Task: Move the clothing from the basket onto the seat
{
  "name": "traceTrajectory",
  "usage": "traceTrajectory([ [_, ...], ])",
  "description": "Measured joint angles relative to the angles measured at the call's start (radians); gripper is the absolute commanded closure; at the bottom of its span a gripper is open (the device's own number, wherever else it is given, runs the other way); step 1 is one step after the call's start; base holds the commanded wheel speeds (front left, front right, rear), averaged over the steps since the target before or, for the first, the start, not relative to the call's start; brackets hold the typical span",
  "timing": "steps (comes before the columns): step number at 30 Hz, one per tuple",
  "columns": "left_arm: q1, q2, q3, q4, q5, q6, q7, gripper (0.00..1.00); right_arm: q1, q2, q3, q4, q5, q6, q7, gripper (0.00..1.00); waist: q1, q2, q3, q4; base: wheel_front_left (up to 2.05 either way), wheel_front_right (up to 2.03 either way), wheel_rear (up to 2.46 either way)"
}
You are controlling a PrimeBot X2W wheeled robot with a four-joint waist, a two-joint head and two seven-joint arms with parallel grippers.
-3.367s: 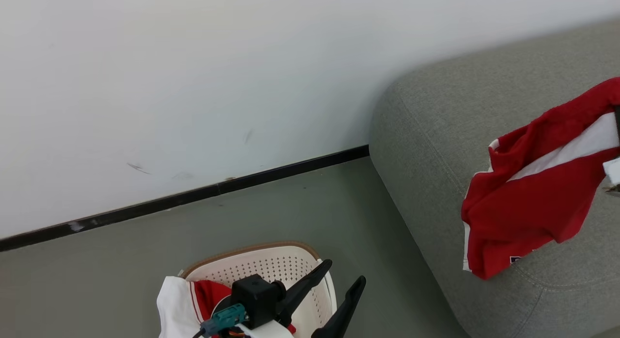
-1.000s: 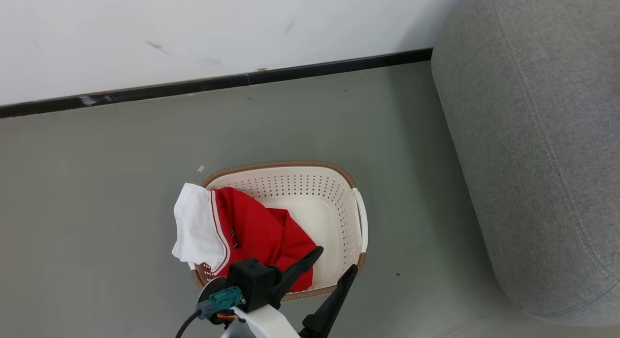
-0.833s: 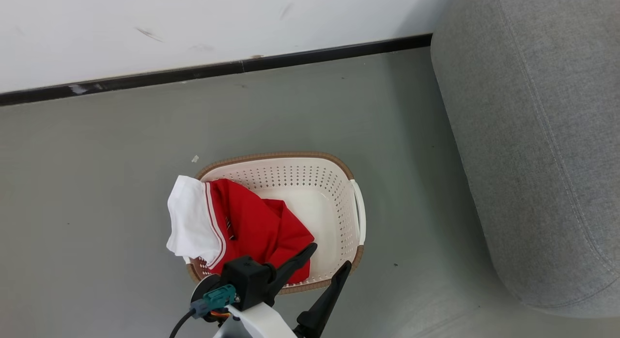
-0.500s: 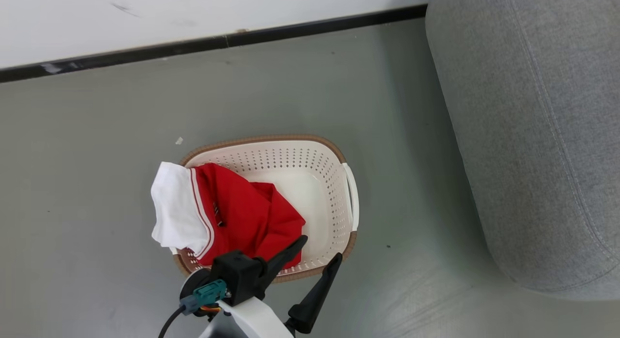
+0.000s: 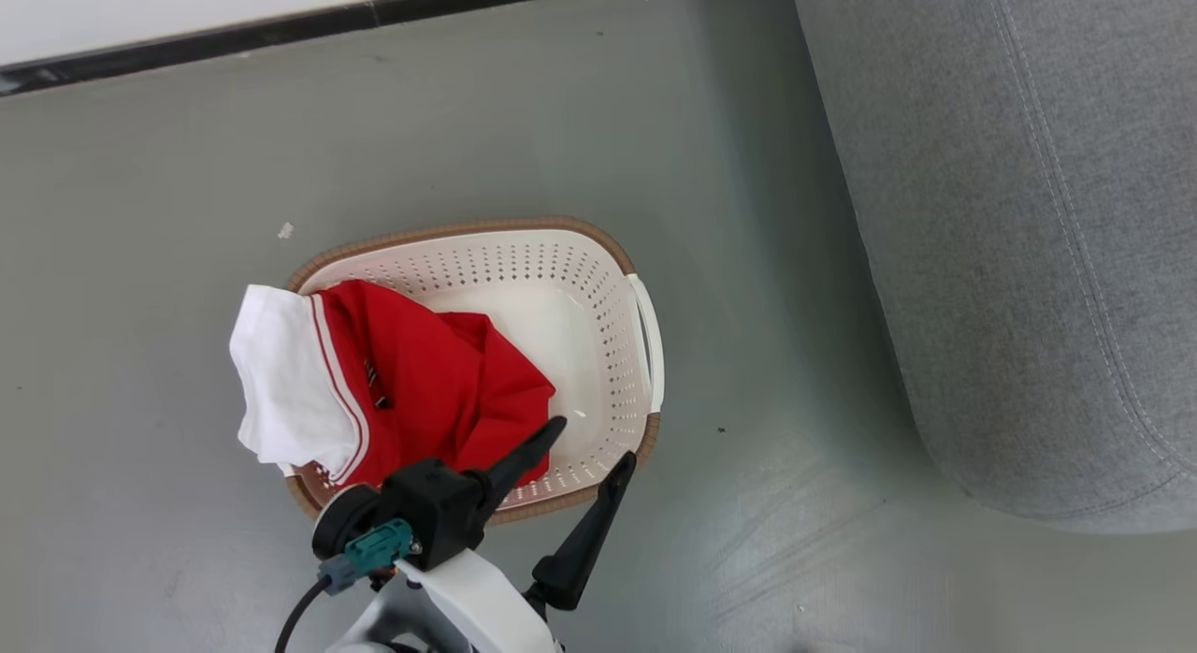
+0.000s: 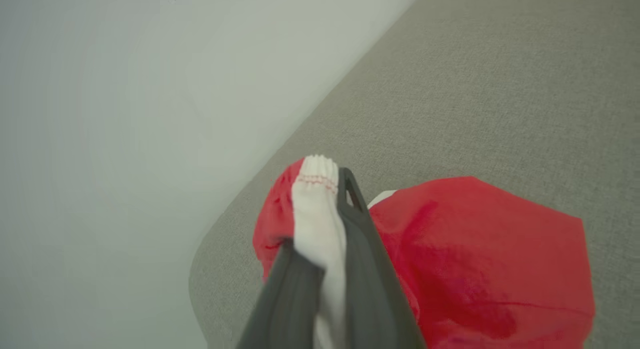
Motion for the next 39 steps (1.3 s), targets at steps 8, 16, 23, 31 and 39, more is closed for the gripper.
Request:
traceTrajectory([
  [8,-0.016,0.008,0.018,-0.021,0.011,0.006,0.0,0.0,0.001,0.032,0.044,0.008,-0.031,0.0,-0.04,1.0,-0.0001,0.0,0.04,-0.026,0.0,0.0,0.0],
  [16,-0.038,0.01,0.035,-0.03,0.013,0.013,-0.003,0.0,0.002,0.035,0.1,0.028,-0.094,0.0,-0.081,0.62,0.0,0.0,0.053,-0.048,0.0,0.0,0.0],
  [23,-0.047,-0.003,0.034,-0.023,0.01,0.008,-0.02,0.0,0.019,0.015,0.15,0.051,-0.149,0.0,-0.11,0.0,-0.0001,0.0,0.039,-0.051,0.0,0.0,0.0],
  [31,-0.067,-0.022,0.041,0.0,0.003,-0.002,-0.055,0.0,0.045,0.031,0.207,0.052,-0.193,0.0,-0.167,0.0,0.0,0.0,0.009,-0.051,0.0,0.0,0.0],
  [39,-0.068,-0.041,0.045,0.041,-0.009,-0.013,-0.093,0.0,0.097,0.096,0.277,0.036,-0.207,0.0,-0.189,0.0,0.0,0.0,-0.04,-0.05,0.0,0.0,0.0],
])
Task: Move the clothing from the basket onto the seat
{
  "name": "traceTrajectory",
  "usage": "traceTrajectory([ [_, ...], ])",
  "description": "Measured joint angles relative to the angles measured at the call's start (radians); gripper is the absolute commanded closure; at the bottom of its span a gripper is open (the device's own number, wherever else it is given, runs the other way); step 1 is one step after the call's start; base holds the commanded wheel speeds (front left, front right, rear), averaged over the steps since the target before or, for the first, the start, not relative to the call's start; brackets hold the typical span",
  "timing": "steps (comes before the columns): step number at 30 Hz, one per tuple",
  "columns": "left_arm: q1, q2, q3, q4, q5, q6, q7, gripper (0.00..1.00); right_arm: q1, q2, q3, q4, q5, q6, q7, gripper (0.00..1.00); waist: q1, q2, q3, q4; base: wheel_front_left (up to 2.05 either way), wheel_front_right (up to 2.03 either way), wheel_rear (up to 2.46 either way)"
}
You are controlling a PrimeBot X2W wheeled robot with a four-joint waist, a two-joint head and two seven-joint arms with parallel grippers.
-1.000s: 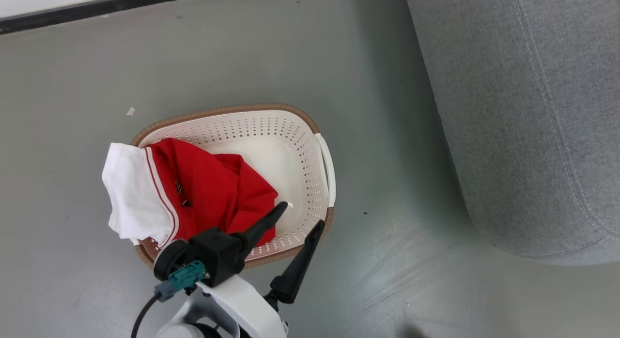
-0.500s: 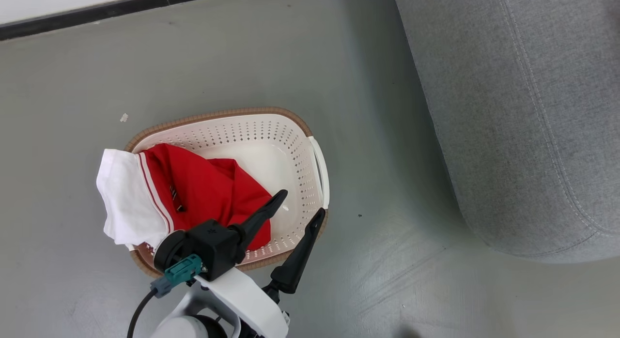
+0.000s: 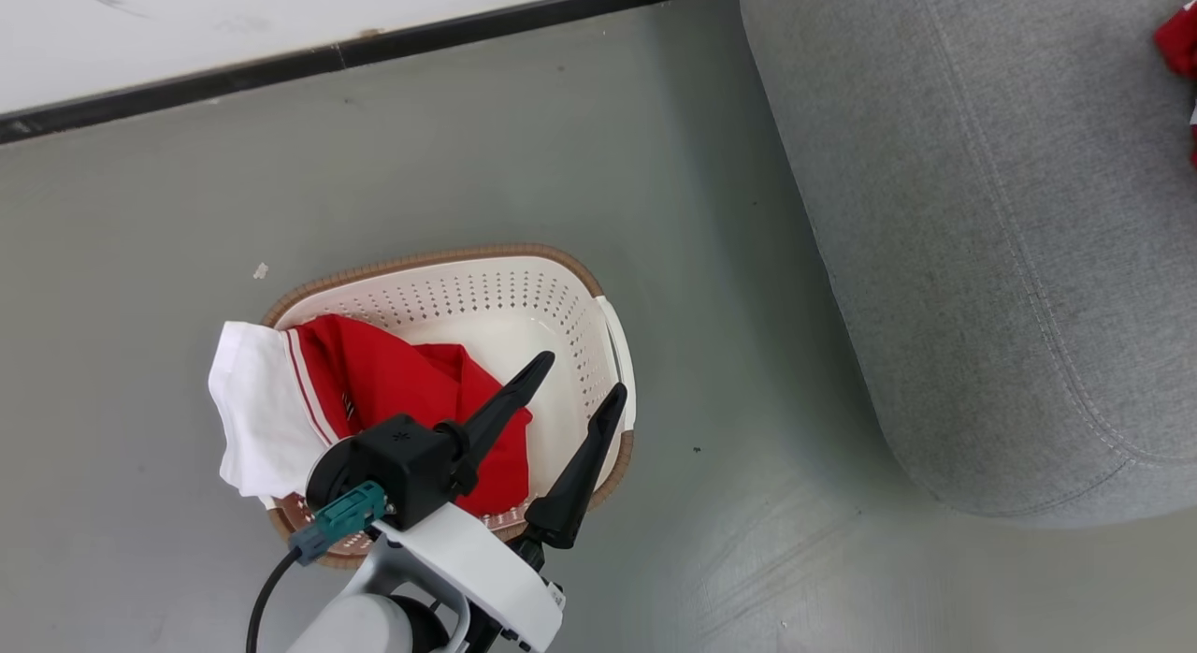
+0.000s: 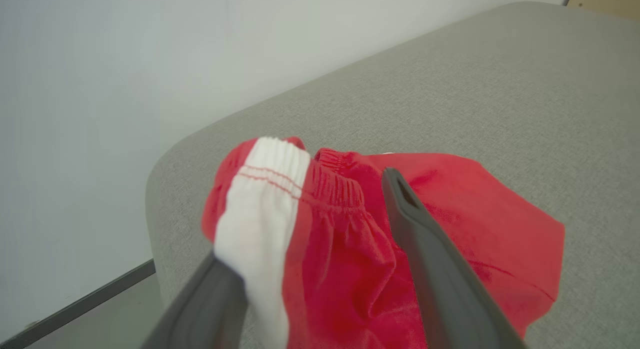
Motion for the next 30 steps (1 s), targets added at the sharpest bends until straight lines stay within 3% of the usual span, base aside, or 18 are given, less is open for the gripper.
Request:
traceTrajectory([
  [8,0.0,-0.022,0.003,0.055,-0.018,-0.018,-0.037,0.0,0.101,0.074,0.079,-0.02,0.0,0.0,-0.014,0.0,0.0,0.0,-0.071,0.005,0.0,0.0,0.0],
  [20,0.022,-0.05,-0.004,0.108,-0.054,-0.031,-0.067,0.0,0.247,0.078,0.146,-0.042,-0.008,0.0,-0.022,0.0,0.0,0.0,-0.173,0.012,0.0,0.0,0.0],
  [30,0.077,-0.057,0.005,0.151,-0.071,-0.035,-0.104,0.0,0.356,0.142,0.219,-0.124,0.002,0.0,-0.023,0.0,0.0,0.0,-0.261,0.023,0.0,0.0,0.0],
])
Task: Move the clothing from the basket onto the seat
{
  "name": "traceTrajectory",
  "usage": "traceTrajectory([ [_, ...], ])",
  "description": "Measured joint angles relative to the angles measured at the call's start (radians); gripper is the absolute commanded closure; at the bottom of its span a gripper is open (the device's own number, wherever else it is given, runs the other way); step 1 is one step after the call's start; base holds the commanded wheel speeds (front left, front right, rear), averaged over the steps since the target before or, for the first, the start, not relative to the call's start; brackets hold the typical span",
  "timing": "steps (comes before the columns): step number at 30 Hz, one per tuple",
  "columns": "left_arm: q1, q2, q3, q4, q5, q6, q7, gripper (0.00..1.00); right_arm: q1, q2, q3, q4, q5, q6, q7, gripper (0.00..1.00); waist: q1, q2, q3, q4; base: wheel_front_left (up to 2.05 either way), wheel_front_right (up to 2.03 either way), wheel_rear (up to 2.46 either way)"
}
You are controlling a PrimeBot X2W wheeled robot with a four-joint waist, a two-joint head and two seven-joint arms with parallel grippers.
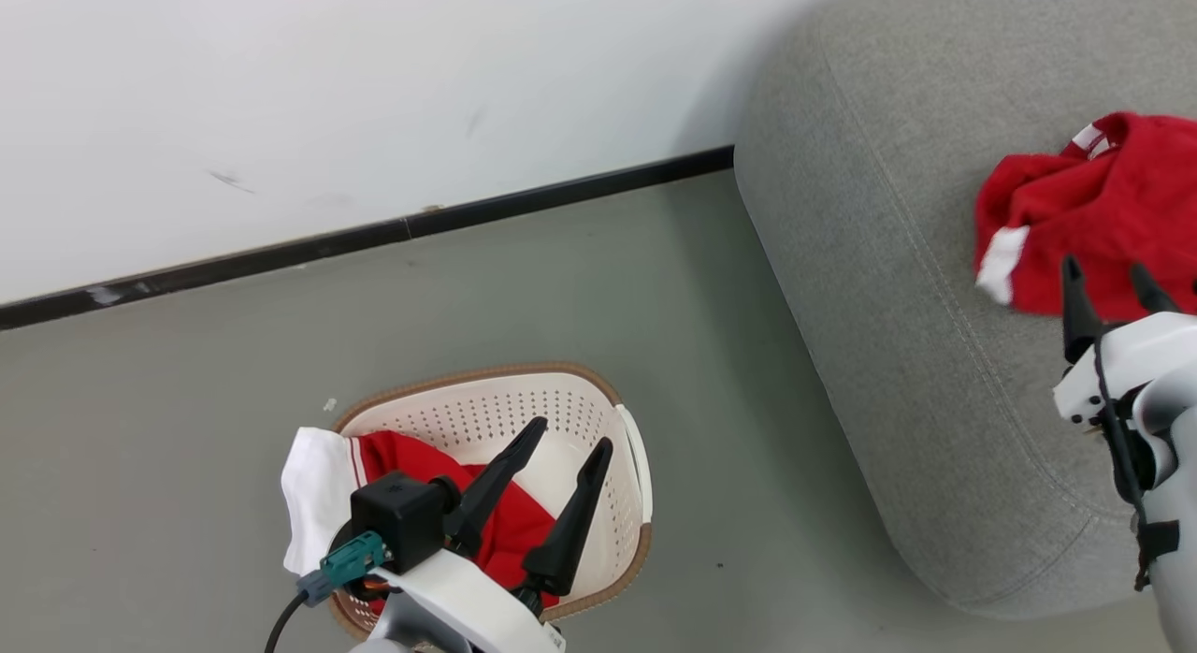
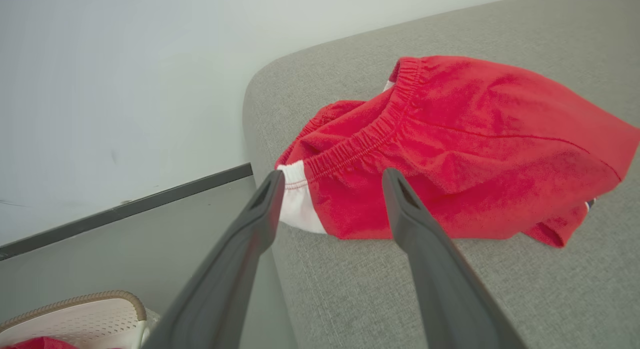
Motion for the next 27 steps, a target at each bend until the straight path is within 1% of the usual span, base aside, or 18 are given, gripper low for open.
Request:
traceTrajectory([
  [6,0.019,0.001,0.03,0.019,0.0,0.009,-0.033,0.0,0.054,0.02,0.069,-0.105,-0.014,0.0,0.0,0.0,0.0,0.0,-0.047,0.015,0.0,0.0,0.0],
  [11,0.042,0.005,0.057,0.035,-0.009,0.019,-0.053,0.0,0.11,0.043,0.106,-0.171,-0.011,0.001,0.0,0.0,0.0,0.0001,-0.082,0.035,0.0,0.0,0.0],
  [15,0.054,0.012,0.079,0.052,-0.009,0.035,-0.069,0.0,0.158,0.068,0.135,-0.213,-0.009,0.001,0.0,0.0,0.0,0.0,-0.108,0.054,0.0,0.0,0.0],
  [21,0.073,0.024,0.099,0.077,-0.007,0.045,-0.095,0.0,0.225,0.11,0.171,-0.268,0.002,0.001,0.0,0.0,-0.0001,0.0,-0.144,0.088,0.0,0.0,0.0],
  [27,0.092,0.024,0.111,0.095,-0.007,0.054,-0.12,0.0,0.306,0.131,0.234,-0.305,-0.002,0.001,0.0,0.0,-0.0002,0.0,-0.172,0.125,0.0,0.0,0.0],
])
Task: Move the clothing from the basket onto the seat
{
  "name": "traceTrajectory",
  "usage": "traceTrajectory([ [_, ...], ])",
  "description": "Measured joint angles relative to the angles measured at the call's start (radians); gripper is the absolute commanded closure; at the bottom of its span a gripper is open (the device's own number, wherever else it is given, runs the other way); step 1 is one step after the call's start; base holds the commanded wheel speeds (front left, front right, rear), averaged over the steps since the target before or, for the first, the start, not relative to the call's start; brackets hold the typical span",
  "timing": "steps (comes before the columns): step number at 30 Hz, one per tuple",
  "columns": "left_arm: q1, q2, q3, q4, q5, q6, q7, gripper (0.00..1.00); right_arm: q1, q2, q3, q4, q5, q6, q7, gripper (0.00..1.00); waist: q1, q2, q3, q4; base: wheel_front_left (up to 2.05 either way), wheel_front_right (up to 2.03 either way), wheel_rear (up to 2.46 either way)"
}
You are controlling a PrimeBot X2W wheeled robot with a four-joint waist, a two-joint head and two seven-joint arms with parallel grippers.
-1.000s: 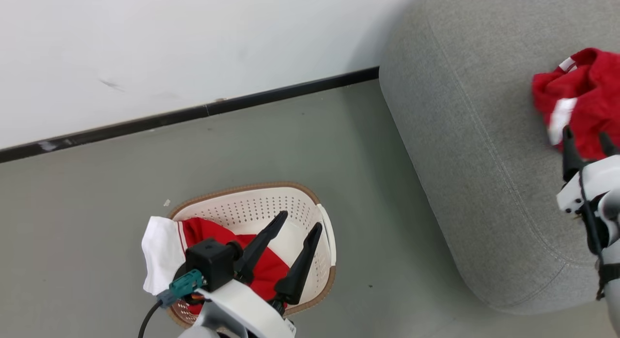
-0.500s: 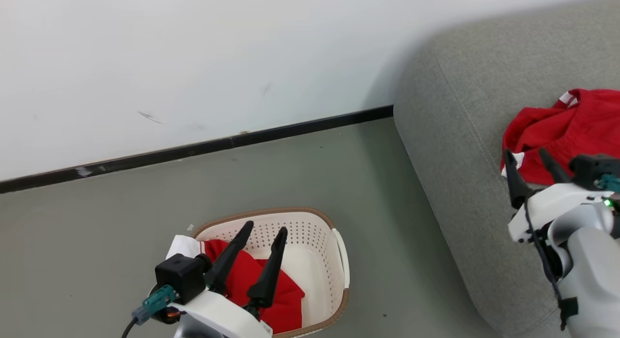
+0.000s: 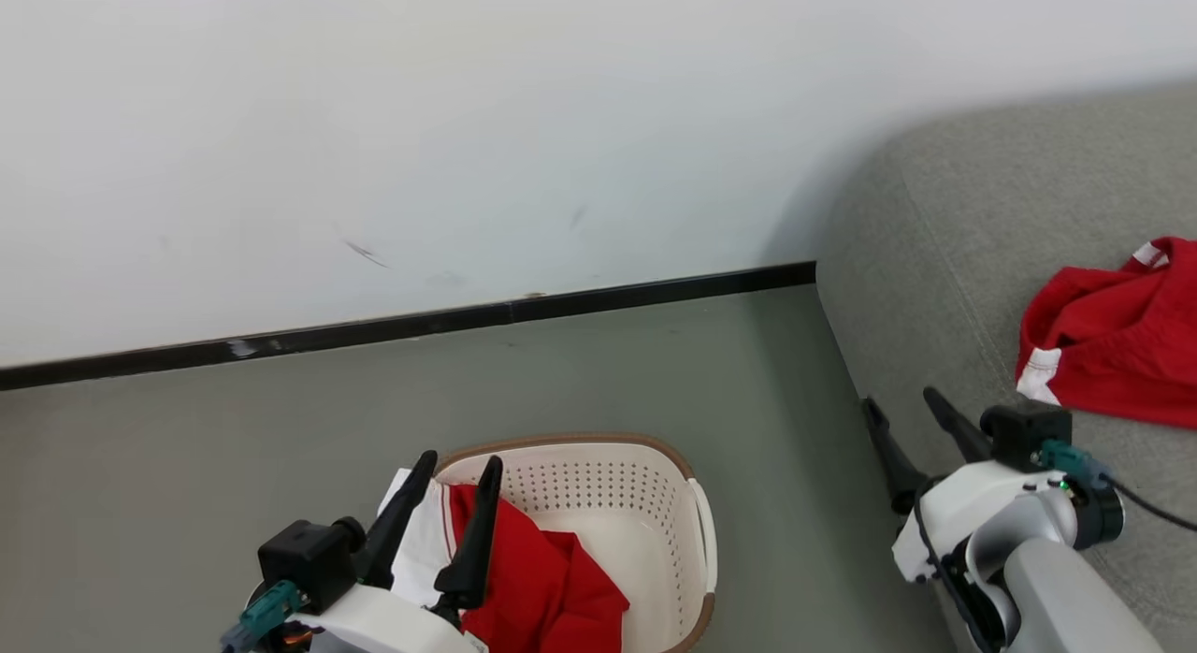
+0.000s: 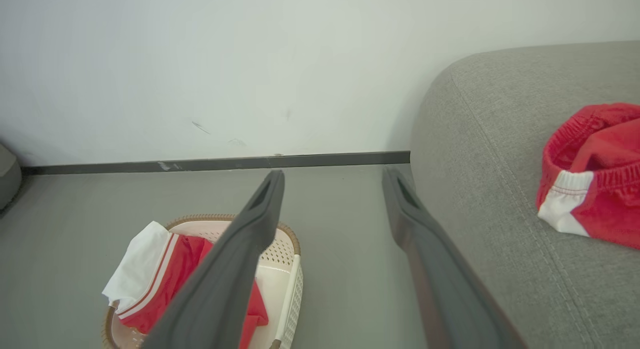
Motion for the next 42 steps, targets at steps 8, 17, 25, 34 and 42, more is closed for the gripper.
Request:
traceTrajectory([
  [8,0.022,0.013,0.028,0.029,0.008,0.013,-0.03,0.0,0.08,-0.001,0.031,-0.055,-0.024,0.0,0.0,0.0,0.0,0.0,-0.031,0.051,0.0,0.0,0.0],
  [17,0.036,0.023,0.035,0.059,0.008,0.016,-0.047,0.0,0.154,-0.001,0.022,-0.133,-0.062,0.0,0.0,0.0,0.0,0.0,-0.062,0.099,0.0,0.0,0.0],
  [25,0.061,0.026,0.046,0.088,0.007,0.007,-0.054,0.0,0.229,0.008,-0.009,-0.185,-0.074,0.0,0.0,0.0,0.0,0.0,-0.091,0.126,0.0,0.0,0.0],
  [34,0.081,0.032,0.051,0.108,0.007,0.007,-0.063,0.0,0.291,0.022,-0.035,-0.218,-0.091,0.0,0.0,0.0,0.0,0.0,-0.121,0.137,0.0,0.0,0.0],
  [42,0.083,0.032,0.058,0.108,0.007,0.006,-0.071,0.0,0.328,0.031,-0.048,-0.239,-0.108,0.0,0.0,0.0,0.0,0.0,-0.127,0.125,0.0,0.0,0.0],
])
